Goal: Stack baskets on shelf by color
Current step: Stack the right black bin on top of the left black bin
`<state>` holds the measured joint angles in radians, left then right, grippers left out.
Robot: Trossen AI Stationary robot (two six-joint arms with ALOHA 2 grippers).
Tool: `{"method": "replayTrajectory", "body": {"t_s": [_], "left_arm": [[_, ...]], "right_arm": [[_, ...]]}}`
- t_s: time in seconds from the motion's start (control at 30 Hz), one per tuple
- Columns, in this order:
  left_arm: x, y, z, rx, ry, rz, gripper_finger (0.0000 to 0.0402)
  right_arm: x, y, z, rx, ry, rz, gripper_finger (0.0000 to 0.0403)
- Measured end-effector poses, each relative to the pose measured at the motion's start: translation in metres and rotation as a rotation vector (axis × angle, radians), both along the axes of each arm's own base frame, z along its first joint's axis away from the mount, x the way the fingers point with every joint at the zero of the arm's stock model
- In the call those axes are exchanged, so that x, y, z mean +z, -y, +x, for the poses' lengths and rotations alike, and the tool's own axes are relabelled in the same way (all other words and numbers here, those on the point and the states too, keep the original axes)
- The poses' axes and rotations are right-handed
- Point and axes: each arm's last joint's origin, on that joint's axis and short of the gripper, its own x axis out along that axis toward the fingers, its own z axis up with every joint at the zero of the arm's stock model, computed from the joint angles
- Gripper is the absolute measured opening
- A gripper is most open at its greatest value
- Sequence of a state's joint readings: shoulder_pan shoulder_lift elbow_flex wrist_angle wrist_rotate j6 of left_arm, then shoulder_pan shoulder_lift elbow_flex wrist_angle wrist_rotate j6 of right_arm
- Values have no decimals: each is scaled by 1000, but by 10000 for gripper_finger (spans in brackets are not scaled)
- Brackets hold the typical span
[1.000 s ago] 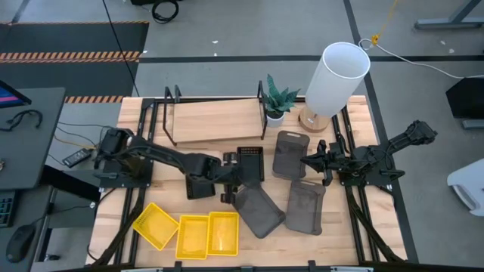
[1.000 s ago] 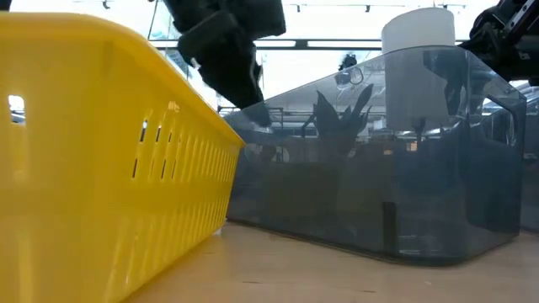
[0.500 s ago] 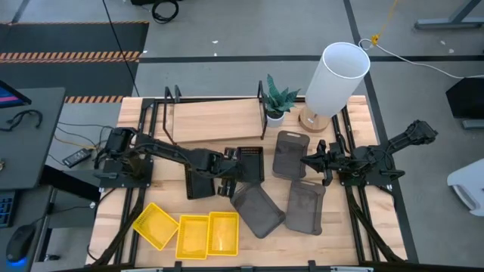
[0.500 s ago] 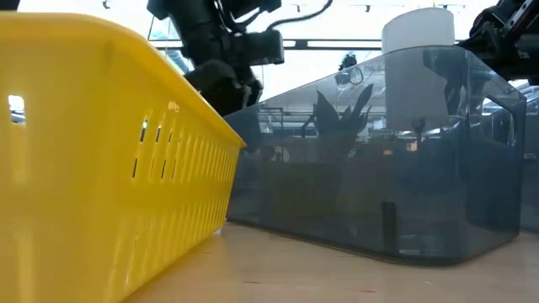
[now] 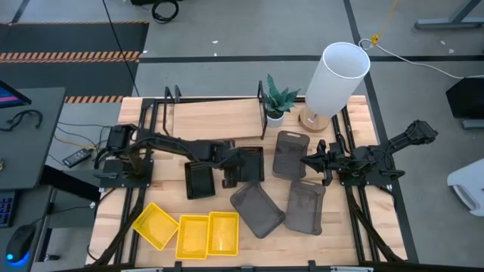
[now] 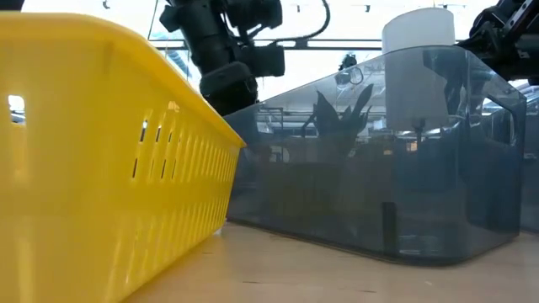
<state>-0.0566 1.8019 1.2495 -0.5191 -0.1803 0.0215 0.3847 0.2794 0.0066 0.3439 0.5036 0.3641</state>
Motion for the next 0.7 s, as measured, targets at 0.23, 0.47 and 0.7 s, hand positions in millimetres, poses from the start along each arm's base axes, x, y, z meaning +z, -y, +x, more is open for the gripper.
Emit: {"method": "replayTrajectory", "body": {"t_s": [0.23, 0.47, 0.7], "left_arm": [[0, 22, -2, -348, -50, 150, 152], [0, 33, -2, -505, -40, 125, 152], [-19, 34, 5, -408, -60, 60, 147]], "right_arm": [[0, 0, 0, 0, 0, 0, 15], [0, 0, 0, 0, 0, 0, 15], [0, 0, 0, 0, 2, 1, 15]]}}
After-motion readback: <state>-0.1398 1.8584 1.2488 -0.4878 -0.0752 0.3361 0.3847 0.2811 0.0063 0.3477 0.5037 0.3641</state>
